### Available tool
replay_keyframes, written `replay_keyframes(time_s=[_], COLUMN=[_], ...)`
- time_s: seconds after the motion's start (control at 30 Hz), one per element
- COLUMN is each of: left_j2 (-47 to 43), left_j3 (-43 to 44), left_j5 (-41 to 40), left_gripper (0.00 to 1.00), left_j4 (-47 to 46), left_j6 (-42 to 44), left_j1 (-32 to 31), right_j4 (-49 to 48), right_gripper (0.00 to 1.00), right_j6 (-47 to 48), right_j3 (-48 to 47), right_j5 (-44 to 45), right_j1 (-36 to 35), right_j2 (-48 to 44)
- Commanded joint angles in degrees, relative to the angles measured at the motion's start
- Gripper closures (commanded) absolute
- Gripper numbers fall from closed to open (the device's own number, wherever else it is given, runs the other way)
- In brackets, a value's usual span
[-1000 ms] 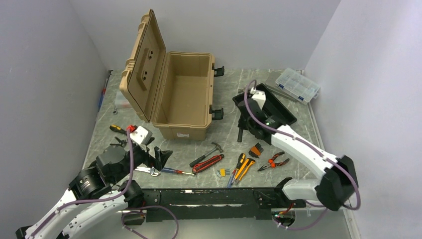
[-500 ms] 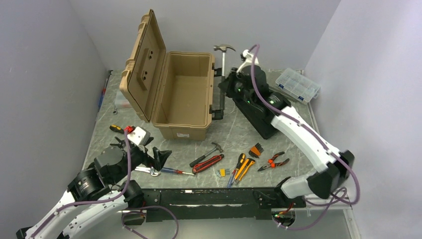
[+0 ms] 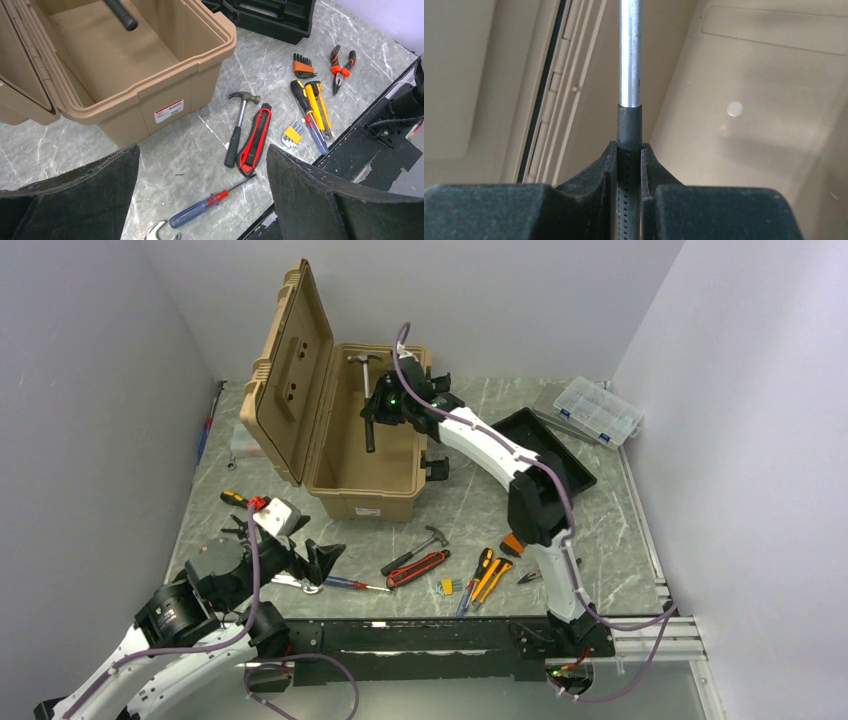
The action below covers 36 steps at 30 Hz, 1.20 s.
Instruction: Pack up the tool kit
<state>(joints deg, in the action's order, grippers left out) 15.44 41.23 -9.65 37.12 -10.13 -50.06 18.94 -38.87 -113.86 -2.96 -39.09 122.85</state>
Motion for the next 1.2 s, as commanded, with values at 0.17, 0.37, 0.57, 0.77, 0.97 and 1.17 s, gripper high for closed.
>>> replay_keyframes(time_s=[0.17,0.37,0.57,0.77,0.97,1.17], left_j2=[-1.2,-0.3,3.0,3.4,2.7,2.9], left_j3=[0.0,-0.1,0.4,0.3,-0.1,-0.1], left_j5=[0.3,-0.2,1.0,1.4,2.2,16.3], left_gripper=[0.02,0.02,0.02,0.02,0.01,0.01], left_j4=[-2.1,-2.0,-1.4,-1.8,-2.1,-3.3], left_j6=[0.5,0.6,0.7,0.9,0.9,2.2], left_j1=[-0.3,-0.2,-0.2,-0.3,-0.3,-0.2], right_j4=[-4.0,-6.5,-5.2,-2.2,3.4,12.0], right_gripper=[1.00,0.85,0.42,0.36,0.19,0.05], right_j6=[-9.9,-11.4,-9.6,-4.9,2.1,7.4], right_j3=[-11.4,-9.2,-11.3,-9.8,-5.4,0.6], right_j5=[0.9,-0.7,-2.4,-1.0,6.3,19.9], right_j1=[-1.3,-1.6,-1.6,-1.5,-1.5,-1.4], right_j2=[11.2,13.6,11.5,4.1,-6.7,-14.0])
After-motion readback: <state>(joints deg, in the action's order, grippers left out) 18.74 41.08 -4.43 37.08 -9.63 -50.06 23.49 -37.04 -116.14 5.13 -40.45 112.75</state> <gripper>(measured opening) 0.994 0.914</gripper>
